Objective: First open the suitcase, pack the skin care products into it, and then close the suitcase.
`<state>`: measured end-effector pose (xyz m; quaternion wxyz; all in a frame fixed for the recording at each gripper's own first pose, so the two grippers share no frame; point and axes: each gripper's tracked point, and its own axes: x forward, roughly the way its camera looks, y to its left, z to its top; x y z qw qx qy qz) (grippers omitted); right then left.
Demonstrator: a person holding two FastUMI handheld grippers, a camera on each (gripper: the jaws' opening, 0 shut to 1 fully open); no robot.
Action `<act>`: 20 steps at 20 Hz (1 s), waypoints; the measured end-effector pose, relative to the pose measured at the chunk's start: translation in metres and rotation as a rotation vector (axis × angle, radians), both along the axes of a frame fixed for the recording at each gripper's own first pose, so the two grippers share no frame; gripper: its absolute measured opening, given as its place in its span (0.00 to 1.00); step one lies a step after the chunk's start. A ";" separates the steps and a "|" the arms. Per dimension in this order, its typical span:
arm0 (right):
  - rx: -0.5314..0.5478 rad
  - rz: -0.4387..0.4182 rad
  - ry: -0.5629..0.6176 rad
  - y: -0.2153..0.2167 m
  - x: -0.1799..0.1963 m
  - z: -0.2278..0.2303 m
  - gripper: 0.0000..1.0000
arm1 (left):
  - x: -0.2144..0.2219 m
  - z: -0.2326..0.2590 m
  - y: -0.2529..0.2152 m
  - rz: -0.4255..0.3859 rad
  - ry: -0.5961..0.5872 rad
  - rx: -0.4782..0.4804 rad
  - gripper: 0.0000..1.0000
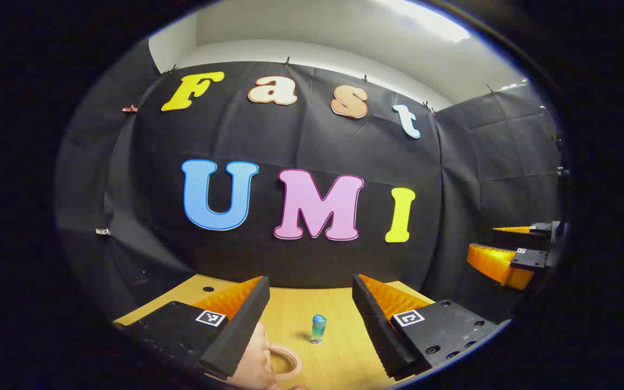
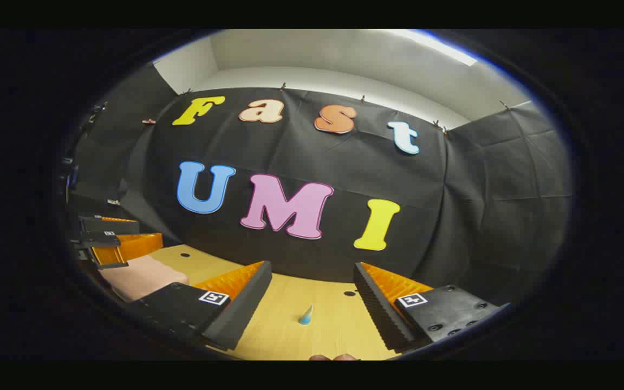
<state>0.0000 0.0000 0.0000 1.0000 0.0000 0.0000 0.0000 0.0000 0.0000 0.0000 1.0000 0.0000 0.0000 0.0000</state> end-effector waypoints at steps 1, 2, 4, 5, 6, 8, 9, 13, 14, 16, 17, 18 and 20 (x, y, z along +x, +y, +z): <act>-0.006 0.004 -0.007 0.002 0.001 0.002 0.96 | 0.000 -0.001 0.001 0.005 0.008 -0.002 0.96; -0.008 0.009 -0.011 0.004 0.002 0.004 0.96 | 0.001 -0.004 0.004 0.013 0.014 0.004 0.96; -0.002 0.019 -0.013 0.007 0.003 0.005 0.95 | 0.001 -0.007 0.003 0.005 0.027 0.005 0.96; 0.002 0.021 -0.013 0.008 0.003 0.004 0.95 | 0.001 -0.007 0.003 -0.001 0.034 -0.001 0.96; 0.007 0.021 -0.009 0.008 0.005 0.003 0.96 | 0.001 -0.009 0.004 -0.001 0.039 -0.007 0.96; 0.013 0.022 -0.003 0.009 0.005 0.002 0.96 | 0.001 -0.009 0.008 0.009 0.040 -0.016 0.96; 0.011 0.023 -0.001 0.010 0.007 0.000 0.96 | 0.001 -0.009 0.011 0.019 0.043 -0.016 0.96; 0.003 0.038 -0.009 0.016 0.011 0.002 0.96 | 0.000 -0.012 0.016 0.039 0.051 -0.006 0.96; 0.006 0.043 -0.010 0.018 0.012 0.002 0.96 | 0.001 -0.012 0.015 0.037 0.051 0.003 0.96; 0.007 0.049 -0.014 0.021 0.012 0.003 0.95 | 0.001 -0.013 0.014 0.037 0.049 0.026 0.96; 0.004 0.049 -0.016 0.020 0.013 0.003 0.95 | 0.002 -0.014 0.013 0.033 0.051 0.031 0.96; 0.000 0.049 -0.016 0.019 0.012 0.002 0.95 | 0.003 -0.016 0.011 0.028 0.055 0.033 0.96; 0.006 0.051 -0.018 0.020 0.012 0.001 0.95 | 0.002 -0.016 0.008 0.016 0.061 0.032 0.96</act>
